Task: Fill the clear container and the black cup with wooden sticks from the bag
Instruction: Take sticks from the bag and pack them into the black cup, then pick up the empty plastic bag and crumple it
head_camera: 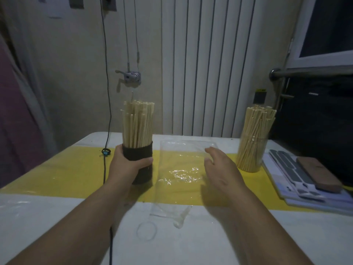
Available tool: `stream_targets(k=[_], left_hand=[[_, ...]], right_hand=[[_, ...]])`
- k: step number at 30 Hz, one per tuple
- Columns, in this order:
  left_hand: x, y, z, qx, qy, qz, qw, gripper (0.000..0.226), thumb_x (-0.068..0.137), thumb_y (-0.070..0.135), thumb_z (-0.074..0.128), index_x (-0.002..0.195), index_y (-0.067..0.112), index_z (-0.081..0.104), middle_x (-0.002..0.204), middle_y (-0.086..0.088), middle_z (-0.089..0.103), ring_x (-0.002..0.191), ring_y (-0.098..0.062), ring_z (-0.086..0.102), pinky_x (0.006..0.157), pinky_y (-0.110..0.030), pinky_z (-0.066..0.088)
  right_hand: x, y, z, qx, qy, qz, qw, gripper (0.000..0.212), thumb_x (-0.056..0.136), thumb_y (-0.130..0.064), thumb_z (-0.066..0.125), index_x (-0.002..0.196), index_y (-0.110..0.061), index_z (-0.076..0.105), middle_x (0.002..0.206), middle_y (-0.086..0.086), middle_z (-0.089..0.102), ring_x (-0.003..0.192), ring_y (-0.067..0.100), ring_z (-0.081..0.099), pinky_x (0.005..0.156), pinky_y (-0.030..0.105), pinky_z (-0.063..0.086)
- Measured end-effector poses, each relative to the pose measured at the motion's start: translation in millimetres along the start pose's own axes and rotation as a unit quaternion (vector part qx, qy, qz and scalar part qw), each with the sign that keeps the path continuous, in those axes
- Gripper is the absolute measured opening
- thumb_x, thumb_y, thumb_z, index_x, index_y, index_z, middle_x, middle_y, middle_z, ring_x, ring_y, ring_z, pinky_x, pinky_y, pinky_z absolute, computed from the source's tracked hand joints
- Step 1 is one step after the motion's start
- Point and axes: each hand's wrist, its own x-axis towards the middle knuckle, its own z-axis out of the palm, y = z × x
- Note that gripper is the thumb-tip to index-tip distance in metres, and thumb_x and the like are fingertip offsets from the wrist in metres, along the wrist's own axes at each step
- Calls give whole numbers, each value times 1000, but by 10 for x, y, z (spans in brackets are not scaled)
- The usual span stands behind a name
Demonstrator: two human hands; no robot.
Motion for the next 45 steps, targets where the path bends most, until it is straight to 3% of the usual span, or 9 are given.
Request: stream_targets(k=[5,23,26,30,32,34,39,43,45], left_hand=[[239,54,18,50,1,-14,999,80,67,11,90,133,20,44,117,5,56,113,-22,54,99,-47,47],[311,-50,275,98,1,-63,993,87,71,15,87,142,20,37,139,-4,51,131,-31,49,107,-55,44],[269,-68,226,155,54,-95,982,92,67,24,91,141,21,36,135,-7,55,124,-35,54,97,-54,49],[95,-43,185,197,151,-81,965,39,80,5,72,106,16,45,101,-10,59,85,-29,58,72,-44,51],[19,-41,204,231,97,-8,968,22,83,0,64,92,17,54,92,-5,60,81,-25,59,68,-41,51],[-31,-17,227,277,9,44,960,24,87,0,63,90,23,61,94,4,61,91,-21,61,71,-34,49],[-113,5,362,378,-162,114,904,46,95,9,63,136,30,59,128,7,56,124,-18,55,85,-10,42],[-156,-55,459,417,-214,124,875,52,99,2,54,143,29,53,138,7,54,111,-3,52,69,4,38],[-137,-50,441,432,-224,126,864,54,99,-1,51,142,32,55,146,7,50,129,-12,51,80,1,41]], right_hand=[[42,50,-34,-25,-2,0,1000,45,103,-22,38,147,-16,43,155,0,38,141,20,37,116,36,29],[101,192,-50,-25,-19,40,999,42,103,-23,37,144,-18,47,152,-1,43,138,21,39,116,37,30],[109,225,-52,-36,-26,57,997,41,103,-23,39,142,-19,49,150,0,45,136,22,43,113,37,34],[124,315,-132,-25,-21,95,995,37,102,-19,41,137,-22,54,145,0,49,127,24,50,106,35,40],[128,378,-205,-6,-9,130,991,37,101,-14,41,132,-24,57,141,1,50,116,25,52,100,37,46],[132,456,-256,3,-10,170,985,39,96,-8,44,129,-26,58,136,4,51,112,28,53,96,42,50],[135,533,-240,-27,-41,213,976,37,88,2,52,112,-25,58,110,6,52,100,29,53,91,45,53],[139,558,-224,-32,-70,226,971,34,91,3,57,116,-20,52,101,4,38,94,26,47,92,43,52],[151,574,-212,-26,-83,229,969,37,91,4,56,118,-20,50,96,3,36,93,25,46,89,39,52]])
